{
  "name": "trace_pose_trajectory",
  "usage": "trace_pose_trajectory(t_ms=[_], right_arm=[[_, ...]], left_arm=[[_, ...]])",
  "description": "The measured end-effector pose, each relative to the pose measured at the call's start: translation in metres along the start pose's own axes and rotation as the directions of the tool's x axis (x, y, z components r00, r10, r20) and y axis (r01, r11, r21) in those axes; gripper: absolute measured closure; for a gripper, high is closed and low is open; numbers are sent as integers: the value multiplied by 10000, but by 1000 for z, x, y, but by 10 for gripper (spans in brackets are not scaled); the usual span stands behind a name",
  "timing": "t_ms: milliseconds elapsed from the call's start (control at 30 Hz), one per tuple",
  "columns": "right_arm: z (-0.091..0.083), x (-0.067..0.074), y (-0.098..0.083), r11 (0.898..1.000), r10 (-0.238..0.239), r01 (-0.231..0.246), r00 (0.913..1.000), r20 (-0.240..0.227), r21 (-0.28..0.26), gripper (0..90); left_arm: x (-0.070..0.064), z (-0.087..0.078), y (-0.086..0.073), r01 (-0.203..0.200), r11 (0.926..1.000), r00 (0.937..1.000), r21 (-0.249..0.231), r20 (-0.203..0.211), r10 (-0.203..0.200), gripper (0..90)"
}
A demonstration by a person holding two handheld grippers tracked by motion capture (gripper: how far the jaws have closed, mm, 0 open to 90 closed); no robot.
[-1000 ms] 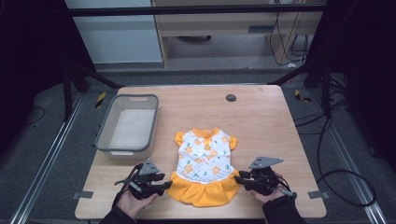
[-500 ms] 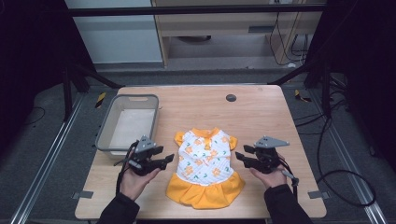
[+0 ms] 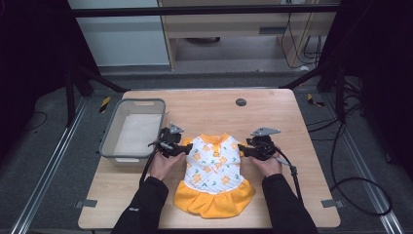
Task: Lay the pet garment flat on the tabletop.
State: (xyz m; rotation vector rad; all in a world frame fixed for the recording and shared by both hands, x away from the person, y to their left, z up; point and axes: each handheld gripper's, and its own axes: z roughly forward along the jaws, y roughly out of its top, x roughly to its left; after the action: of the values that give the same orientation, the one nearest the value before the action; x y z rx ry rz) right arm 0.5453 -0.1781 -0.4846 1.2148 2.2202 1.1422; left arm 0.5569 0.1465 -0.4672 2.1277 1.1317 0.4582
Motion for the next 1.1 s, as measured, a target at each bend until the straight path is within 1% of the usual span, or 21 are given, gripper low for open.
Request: trace_pose_trajectory(t_ms=[67,200,300,333,367,400,467,567,600,633,700,733,767,800,833,867,900,933,967,1000,1100], right_arm=[[12,0,-3,9996,52,-49,9999,-90,283,533],[22,4,-6,9990,24,-13,9997,-238,454,562],[24,6,-6,9989,89,-75,9995,-298,463,653],[24,6,-6,9990,59,-44,9994,-332,456,697],[24,6,-6,9990,59,-44,9994,-332,456,697],[25,7,-6,9989,8,9,9994,-354,465,744],[26,10,-4,9987,-54,73,9993,-377,504,815],[24,13,-1,9977,28,8,9985,-540,678,849],[22,13,3,9976,-89,129,9982,-589,679,853],[22,13,3,9976,-89,129,9982,-589,679,853],[18,10,11,9989,-203,226,9983,-547,421,852],[16,7,24,9998,-176,173,9990,-415,-65,851],[16,7,24,9998,-176,173,9990,-415,-65,851],[18,5,34,9988,-187,176,9995,-238,-461,846],[18,5,34,9988,-187,176,9995,-238,-461,846],[25,6,43,9976,-409,422,9989,236,-555,832],[25,6,43,9976,-409,422,9989,236,-555,832],[32,7,46,9979,-596,611,9960,663,-198,799],[34,8,46,9974,-700,710,9938,867,-84,762],[35,8,45,9975,-689,703,9928,982,-108,731],[26,8,45,9975,-565,599,9949,833,-382,715]], left_arm=[[0,11,-3,57,9996,10000,283,5,-57,426],[1,21,-9,155,9987,9997,495,191,-164,498],[1,22,-12,285,9989,9992,363,276,-295,581],[0,21,-12,455,9983,9982,373,384,-469,628],[0,21,-12,455,9983,9982,373,384,-469,676],[-1,22,-12,456,9982,9979,384,438,-473,676],[-4,22,-12,418,9984,9979,385,472,-436,755],[-6,20,-11,263,9990,9985,353,477,-280,819],[-5,16,-8,217,9996,9986,155,471,-224,831],[-5,16,-8,217,9996,9986,155,471,-224,847],[0,7,3,256,9989,9991,-382,342,-243,853],[1,5,8,223,9986,9995,-490,247,-211,852],[2,3,12,192,9982,9997,-575,128,-185,852],[3,2,24,-1,9979,9995,-652,-306,-19,851],[3,2,24,-1,9979,9995,-652,-306,-19,849],[6,4,33,-11,9975,9973,-704,-729,-41,834],[6,4,33,-11,9975,9973,-704,-729,-41,791],[10,7,37,290,9970,9937,-724,-1057,-366,684],[10,7,37,290,9970,9937,-724,-1057,-366,639],[13,5,37,517,9962,9947,-708,-852,-577,630],[14,-2,36,506,9954,9966,-816,-609,-557,583]])
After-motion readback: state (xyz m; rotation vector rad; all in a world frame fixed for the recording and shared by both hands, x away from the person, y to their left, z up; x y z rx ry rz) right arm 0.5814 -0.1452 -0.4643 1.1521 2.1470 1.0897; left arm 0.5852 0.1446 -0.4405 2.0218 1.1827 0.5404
